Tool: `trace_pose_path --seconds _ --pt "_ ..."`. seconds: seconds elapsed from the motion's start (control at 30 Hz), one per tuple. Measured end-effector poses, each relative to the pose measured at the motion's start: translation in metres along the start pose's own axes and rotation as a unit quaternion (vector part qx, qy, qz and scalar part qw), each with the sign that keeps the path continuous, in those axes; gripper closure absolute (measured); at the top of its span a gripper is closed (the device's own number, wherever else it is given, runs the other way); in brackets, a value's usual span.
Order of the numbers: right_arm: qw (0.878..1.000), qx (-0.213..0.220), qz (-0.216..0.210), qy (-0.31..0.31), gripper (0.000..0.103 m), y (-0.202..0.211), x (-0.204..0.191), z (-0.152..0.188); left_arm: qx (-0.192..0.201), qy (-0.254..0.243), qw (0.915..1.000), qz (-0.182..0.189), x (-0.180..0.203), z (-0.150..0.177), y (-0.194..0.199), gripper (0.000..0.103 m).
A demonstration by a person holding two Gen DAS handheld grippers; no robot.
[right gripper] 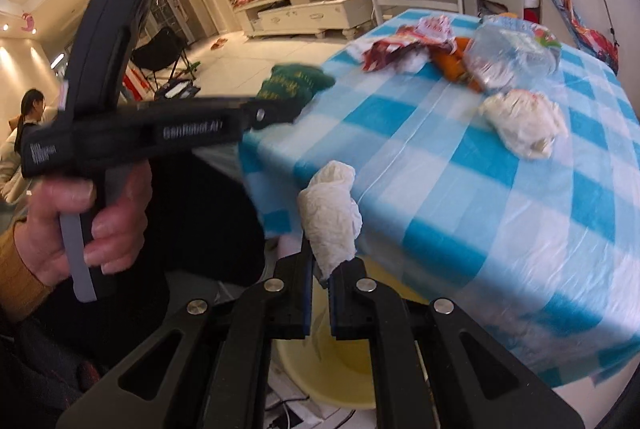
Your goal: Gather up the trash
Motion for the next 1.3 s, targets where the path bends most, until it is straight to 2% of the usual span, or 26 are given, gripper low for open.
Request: trace_pose_path --seconds 0.17,0.2,0.23,0.3,0.37,0.43,0.5,0.63,0.8,0.93,1.07,1.3 --pt "1.000 -0.028 0.004 -0.009 0.094 -0.008 -0.007 0.021 -0.005 -0.006 1.0000 0.000 0.002 0.017 0.010 0.076" --pt "0.999 -0.032 0.008 -0.014 0.087 -0.009 -0.006 0.024 -0.006 -0.009 0.9999 0.000 0.003 0.020 0.011 0.076" --pt "0.999 -0.032 0.014 -0.019 0.075 -0.009 -0.004 0.026 -0.007 -0.012 0.9999 0.000 0.004 0.024 0.013 0.076" --pt "0.999 -0.028 0.023 -0.035 0.065 -0.006 0.001 0.030 -0.009 -0.018 0.9998 0.001 0.008 0.030 0.015 0.076" --pt "0.998 -0.016 0.026 -0.052 0.064 0.000 0.006 0.030 -0.011 -0.025 0.9996 0.001 0.012 0.036 0.017 0.076" --pt "0.997 -0.002 0.031 -0.066 0.058 0.009 0.010 0.033 -0.016 -0.032 0.9993 0.002 0.016 0.042 0.018 0.076" --pt "0.996 0.013 0.038 -0.079 0.056 0.016 0.016 0.032 -0.023 -0.039 0.9990 0.004 0.021 0.049 0.017 0.076" --pt "0.993 0.048 0.052 -0.095 0.050 0.033 0.026 0.026 -0.048 -0.072 0.9963 0.004 0.037 0.070 0.012 0.076" --pt "0.986 0.093 0.070 -0.120 0.046 0.051 0.043 0.015 -0.095 -0.118 0.9883 0.011 0.057 0.094 -0.003 0.074" --pt "0.981 0.118 0.076 -0.133 0.043 0.060 0.049 0.010 -0.134 -0.138 0.9811 0.021 0.064 0.111 -0.013 0.065" --pt "0.978 0.132 0.075 -0.140 0.039 0.066 0.054 0.004 -0.105 -0.146 0.9837 0.008 0.063 0.104 -0.005 0.040" --pt "0.978 0.139 0.081 -0.130 0.037 0.068 0.053 0.001 -0.024 -0.091 0.9949 -0.035 0.036 0.067 0.011 0.029"
Point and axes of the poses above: each gripper's, at about its wrist camera, not at the fingertips, and y roughly against the way its jaws point, x to its right, z to its underside, the point moved 9 cm from there along -y, roughly the way its jaws point, and after that the axes turned 2 degrees about z, right-handed, at the moved point
